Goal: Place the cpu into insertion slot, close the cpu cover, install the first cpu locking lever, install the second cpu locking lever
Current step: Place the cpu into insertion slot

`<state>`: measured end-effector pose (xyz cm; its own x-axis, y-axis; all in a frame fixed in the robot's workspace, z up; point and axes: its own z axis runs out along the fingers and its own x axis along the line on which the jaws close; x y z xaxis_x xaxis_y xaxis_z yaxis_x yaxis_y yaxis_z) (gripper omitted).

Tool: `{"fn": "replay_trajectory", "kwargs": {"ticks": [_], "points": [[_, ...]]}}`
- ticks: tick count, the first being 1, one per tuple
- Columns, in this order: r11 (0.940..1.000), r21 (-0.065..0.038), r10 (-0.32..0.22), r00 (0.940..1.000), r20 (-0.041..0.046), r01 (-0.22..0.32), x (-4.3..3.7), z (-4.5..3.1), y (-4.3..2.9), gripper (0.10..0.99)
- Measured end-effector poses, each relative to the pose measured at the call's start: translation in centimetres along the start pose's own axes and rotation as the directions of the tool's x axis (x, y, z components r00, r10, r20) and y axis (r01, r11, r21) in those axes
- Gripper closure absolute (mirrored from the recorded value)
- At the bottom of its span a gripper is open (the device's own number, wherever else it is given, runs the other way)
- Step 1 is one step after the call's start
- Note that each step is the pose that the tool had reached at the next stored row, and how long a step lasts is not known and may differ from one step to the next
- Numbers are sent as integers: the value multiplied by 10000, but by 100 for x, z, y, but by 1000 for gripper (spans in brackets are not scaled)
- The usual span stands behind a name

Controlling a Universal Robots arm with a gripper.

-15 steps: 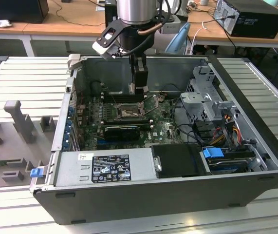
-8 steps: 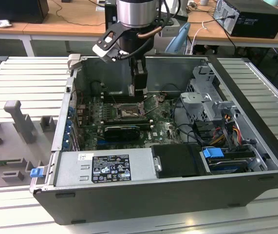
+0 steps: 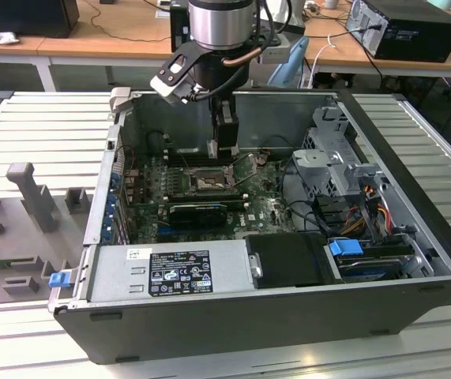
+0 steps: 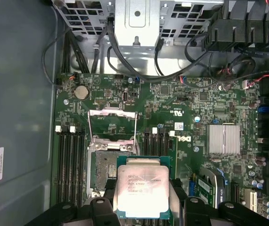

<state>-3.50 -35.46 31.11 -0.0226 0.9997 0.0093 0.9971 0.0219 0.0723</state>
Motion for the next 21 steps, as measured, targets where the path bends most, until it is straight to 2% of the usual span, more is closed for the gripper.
{"fn": "replay_trajectory", "kwargs": {"ticks": [6,16,19,21], "points": [[10000,37,0,10000,-2,0,0,45,-3,561],[9999,170,3,10000,0,-3,-2,151,-11,561],[9998,194,3,10000,-4,-2,-2,228,-18,561],[9998,217,6,10000,-5,-6,-2,243,-19,561]]}}
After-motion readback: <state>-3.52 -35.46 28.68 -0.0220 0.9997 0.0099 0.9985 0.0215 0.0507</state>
